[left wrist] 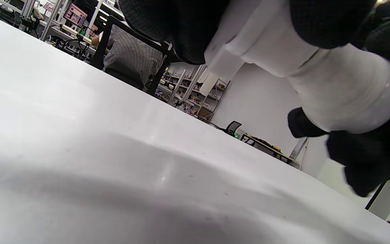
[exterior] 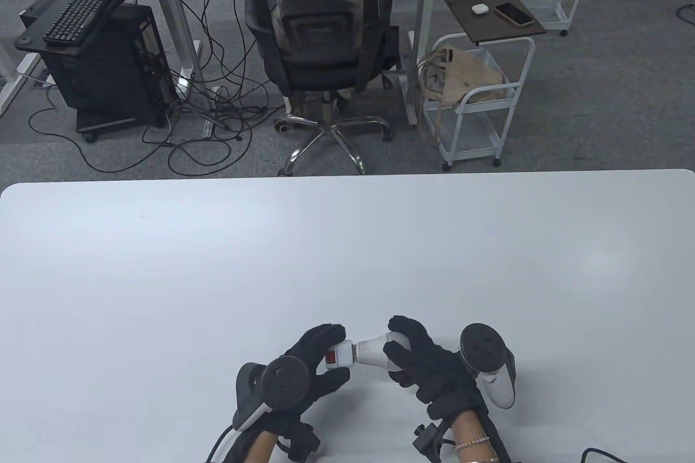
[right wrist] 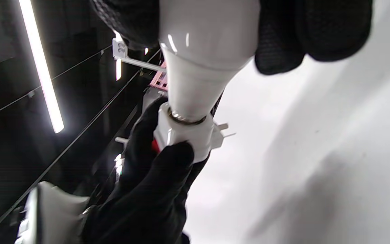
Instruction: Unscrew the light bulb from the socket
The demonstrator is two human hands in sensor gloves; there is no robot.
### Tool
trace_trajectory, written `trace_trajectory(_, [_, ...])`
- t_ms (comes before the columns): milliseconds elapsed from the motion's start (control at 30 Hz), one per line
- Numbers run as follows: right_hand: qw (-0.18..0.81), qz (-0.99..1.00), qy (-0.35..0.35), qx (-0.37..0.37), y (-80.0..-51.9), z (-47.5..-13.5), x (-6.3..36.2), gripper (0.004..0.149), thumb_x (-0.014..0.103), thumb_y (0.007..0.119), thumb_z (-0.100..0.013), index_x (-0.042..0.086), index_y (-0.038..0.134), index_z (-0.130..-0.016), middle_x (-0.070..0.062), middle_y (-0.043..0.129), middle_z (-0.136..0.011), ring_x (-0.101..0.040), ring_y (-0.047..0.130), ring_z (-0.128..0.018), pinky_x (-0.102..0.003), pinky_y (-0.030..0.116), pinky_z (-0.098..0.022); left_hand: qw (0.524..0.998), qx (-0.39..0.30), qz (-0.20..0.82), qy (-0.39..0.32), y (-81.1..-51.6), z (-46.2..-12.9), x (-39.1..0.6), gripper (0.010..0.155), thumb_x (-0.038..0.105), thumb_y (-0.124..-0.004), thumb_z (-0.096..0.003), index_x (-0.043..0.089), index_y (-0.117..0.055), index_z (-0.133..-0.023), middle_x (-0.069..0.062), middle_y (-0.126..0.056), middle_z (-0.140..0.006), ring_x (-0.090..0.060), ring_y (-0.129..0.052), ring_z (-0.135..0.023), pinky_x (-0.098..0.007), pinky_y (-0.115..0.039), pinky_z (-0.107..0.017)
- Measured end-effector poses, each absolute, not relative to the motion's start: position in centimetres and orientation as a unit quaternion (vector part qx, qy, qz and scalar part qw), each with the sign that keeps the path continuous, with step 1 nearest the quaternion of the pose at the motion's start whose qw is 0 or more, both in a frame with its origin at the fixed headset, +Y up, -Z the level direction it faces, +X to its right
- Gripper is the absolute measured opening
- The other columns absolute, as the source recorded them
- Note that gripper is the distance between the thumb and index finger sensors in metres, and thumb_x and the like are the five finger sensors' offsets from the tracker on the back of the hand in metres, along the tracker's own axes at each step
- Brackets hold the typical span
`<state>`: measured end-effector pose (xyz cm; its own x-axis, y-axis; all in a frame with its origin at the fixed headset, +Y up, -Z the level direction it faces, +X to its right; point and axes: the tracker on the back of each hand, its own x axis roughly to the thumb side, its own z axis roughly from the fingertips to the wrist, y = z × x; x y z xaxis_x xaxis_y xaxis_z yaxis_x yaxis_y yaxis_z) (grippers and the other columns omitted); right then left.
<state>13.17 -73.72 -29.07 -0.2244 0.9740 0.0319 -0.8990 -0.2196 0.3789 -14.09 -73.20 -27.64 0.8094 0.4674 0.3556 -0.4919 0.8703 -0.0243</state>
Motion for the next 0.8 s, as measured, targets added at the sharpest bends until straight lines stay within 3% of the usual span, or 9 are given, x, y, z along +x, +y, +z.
trace_trajectory(133, [0.620,0.759,0.152,0.124,-74.22,-29.25,13.15,0.067,0.042,0.071,-0.065,0.012,0.036,-0.115,-0.032,0.046,-0.111,-0.043,0.079,-0.079,-0.056,0.070,-0.059,0.950,0.031,0.256,-0.174,-73.31,-27.76,-14.24,0.073,0.055,-0.083,-0.0495,0.036,-0.051,-0.112,0.000,-0.067,-0.118,-0.019,-0.079,-0.107,-0.041,-0.065,-0.084])
trace_trajectory(267, [0.630,0.754,0.165,0.084,-74.64,-29.14,13.33,0.078,0.058,0.055,-0.067,0.003,0.033,-0.117,-0.040,0.055,-0.104,-0.038,0.089,-0.063,-0.050,0.079,-0.046,0.952,0.036,0.243,-0.179,-73.19,-27.61,-13.94,0.072,0.054,-0.083,-0.0498,0.037,-0.050,-0.112,0.001,-0.065,-0.119,-0.019,-0.077,-0.108,-0.040,-0.064,-0.085])
trace_trajectory(367, [0.602,0.781,0.157,0.061,-74.58,-29.06,13.62,0.072,0.058,0.053,-0.067,0.007,0.044,-0.116,-0.036,0.067,-0.097,-0.033,0.093,-0.055,-0.045,0.082,-0.040,0.951,0.028,0.248,-0.184,-73.30,-27.59,-13.76,0.072,0.054,-0.083,-0.0496,0.038,-0.050,-0.112,0.002,-0.065,-0.119,-0.018,-0.077,-0.108,-0.040,-0.064,-0.085])
trace_trajectory(433, [0.598,0.788,0.135,0.056,-74.50,-29.07,13.62,0.064,0.053,0.059,-0.067,0.009,0.054,-0.113,-0.034,0.073,-0.092,-0.030,0.094,-0.052,-0.043,0.083,-0.038,0.951,0.027,0.247,-0.185,-73.33,-27.54,-13.74,0.072,0.055,-0.083,-0.0495,0.037,-0.050,-0.112,0.001,-0.066,-0.119,-0.018,-0.078,-0.107,-0.040,-0.064,-0.085])
trace_trajectory(800, [0.635,0.745,0.158,0.127,-74.36,-29.28,13.14,0.060,0.039,0.067,-0.067,0.012,0.041,-0.115,-0.034,0.044,-0.111,-0.048,0.073,-0.083,-0.061,0.064,-0.063,0.952,0.030,0.249,-0.178,-73.35,-27.75,-14.17,0.072,0.055,-0.083,-0.0496,0.037,-0.051,-0.111,0.001,-0.066,-0.119,-0.018,-0.078,-0.107,-0.040,-0.064,-0.084])
